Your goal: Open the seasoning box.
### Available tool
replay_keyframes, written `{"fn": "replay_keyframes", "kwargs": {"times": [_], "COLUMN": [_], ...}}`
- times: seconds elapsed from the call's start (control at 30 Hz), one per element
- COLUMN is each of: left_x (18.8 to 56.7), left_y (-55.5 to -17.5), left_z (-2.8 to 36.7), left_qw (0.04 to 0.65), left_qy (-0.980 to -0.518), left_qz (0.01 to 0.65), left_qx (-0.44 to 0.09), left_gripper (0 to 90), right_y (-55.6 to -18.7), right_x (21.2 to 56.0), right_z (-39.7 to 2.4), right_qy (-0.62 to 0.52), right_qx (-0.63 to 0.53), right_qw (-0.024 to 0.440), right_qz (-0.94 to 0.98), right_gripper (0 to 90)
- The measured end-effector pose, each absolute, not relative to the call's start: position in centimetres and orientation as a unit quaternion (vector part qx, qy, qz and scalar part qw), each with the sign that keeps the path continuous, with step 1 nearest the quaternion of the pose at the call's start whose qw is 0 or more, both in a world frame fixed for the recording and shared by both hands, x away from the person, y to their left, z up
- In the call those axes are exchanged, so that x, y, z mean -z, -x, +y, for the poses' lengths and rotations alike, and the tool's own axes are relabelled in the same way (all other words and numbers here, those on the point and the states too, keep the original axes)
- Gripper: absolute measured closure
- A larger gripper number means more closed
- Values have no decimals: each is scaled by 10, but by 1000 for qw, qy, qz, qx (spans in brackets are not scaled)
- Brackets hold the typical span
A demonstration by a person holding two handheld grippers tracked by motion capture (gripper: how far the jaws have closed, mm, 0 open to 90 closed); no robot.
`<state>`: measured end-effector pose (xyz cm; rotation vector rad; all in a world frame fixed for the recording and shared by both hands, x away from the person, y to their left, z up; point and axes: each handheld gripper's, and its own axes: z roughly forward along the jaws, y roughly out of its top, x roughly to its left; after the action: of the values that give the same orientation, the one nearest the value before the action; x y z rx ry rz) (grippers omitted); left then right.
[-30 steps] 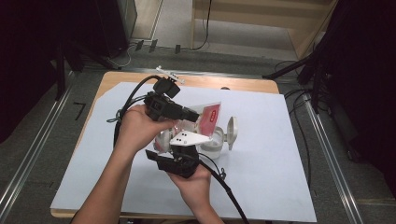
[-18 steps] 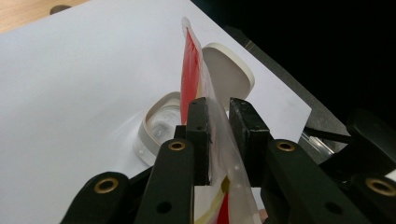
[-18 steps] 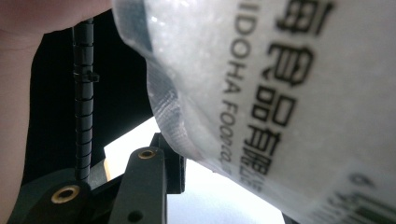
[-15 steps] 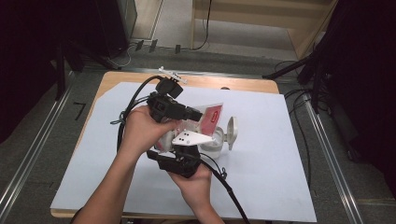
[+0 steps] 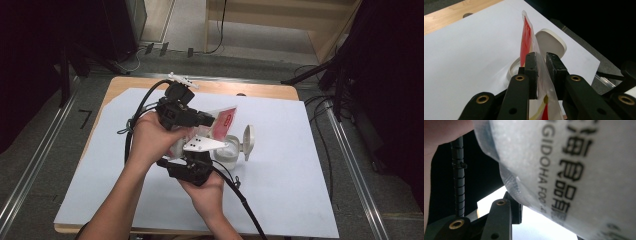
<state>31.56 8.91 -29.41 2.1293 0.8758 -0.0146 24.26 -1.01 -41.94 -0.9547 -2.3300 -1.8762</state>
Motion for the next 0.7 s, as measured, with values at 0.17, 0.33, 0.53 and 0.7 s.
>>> {"fn": "replay_keyframes", "kwargs": {"times": [0.17, 0.33, 0.53, 0.7], "left_x": [295, 294, 294, 294], "left_y": [-316, -315, -315, -315], "left_z": [90, 90, 89, 90], "left_qw": [409, 406, 408, 407], "left_qy": [-844, -846, -845, -846], "left_qz": [347, 345, 345, 344], "left_qx": [10, 10, 12, 15], "left_gripper": [799, 796, 794, 795], "right_y": [-242, -240, -240, -239], "right_x": [420, 420, 420, 419], "right_z": [-10, -10, -10, -10], "right_qy": [306, 308, 308, 309], "right_qx": [594, 595, 595, 594], "right_qw": [-5, -5, -3, -3], "right_qz": [-744, -742, -742, -743], "right_gripper": [628, 630, 629, 630]}}
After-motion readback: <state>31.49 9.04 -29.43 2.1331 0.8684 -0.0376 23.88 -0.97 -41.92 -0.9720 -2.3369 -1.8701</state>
